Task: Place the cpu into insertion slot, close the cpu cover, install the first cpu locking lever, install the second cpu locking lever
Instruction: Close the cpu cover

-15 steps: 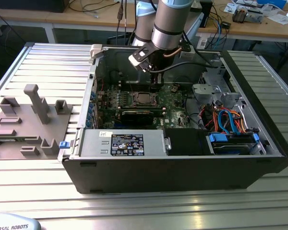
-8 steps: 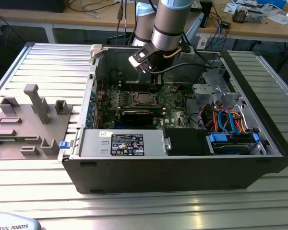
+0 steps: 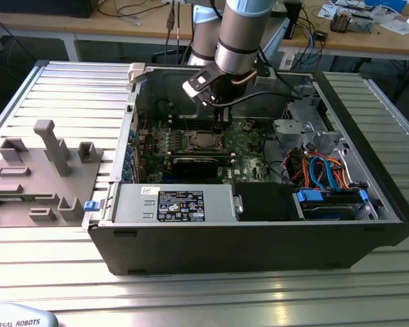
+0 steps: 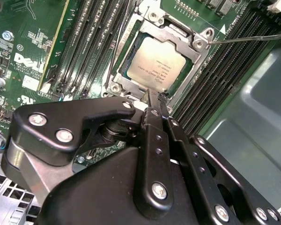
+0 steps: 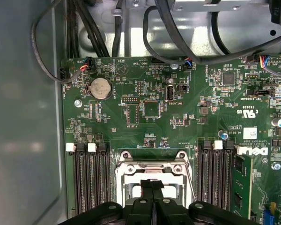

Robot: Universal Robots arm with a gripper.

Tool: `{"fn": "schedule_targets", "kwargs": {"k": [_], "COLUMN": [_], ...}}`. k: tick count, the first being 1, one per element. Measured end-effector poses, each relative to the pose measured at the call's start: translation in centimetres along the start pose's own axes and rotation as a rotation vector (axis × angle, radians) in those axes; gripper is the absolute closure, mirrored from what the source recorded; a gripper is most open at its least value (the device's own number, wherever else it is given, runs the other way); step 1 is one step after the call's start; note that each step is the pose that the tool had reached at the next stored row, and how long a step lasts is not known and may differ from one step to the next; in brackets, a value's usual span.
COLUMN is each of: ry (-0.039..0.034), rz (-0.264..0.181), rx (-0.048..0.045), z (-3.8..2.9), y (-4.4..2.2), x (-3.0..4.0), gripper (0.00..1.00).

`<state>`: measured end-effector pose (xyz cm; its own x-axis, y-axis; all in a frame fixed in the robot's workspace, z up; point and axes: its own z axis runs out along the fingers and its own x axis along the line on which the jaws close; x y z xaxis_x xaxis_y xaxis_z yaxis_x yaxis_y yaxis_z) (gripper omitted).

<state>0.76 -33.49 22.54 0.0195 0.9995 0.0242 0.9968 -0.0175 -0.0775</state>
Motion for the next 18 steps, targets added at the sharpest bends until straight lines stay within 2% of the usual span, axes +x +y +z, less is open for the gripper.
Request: {"fn": "schedule_targets", "kwargs": {"k": [2, 5, 9, 18], "ry": [0.0000, 0.0000, -0.0003, -0.0035], "rz": [0.000, 0.000, -0.004, -0.051], "rx": [0.0000, 0.0000, 0.0001, 0.0012], "z": [0.22, 0.57, 0.73, 1.21], "y": [0.02, -0.31, -1.00, -2.33], "x": [-0.01, -0.03, -0.07, -0.27], "gripper": [0.89, 0.89, 0.89, 0.89]}}
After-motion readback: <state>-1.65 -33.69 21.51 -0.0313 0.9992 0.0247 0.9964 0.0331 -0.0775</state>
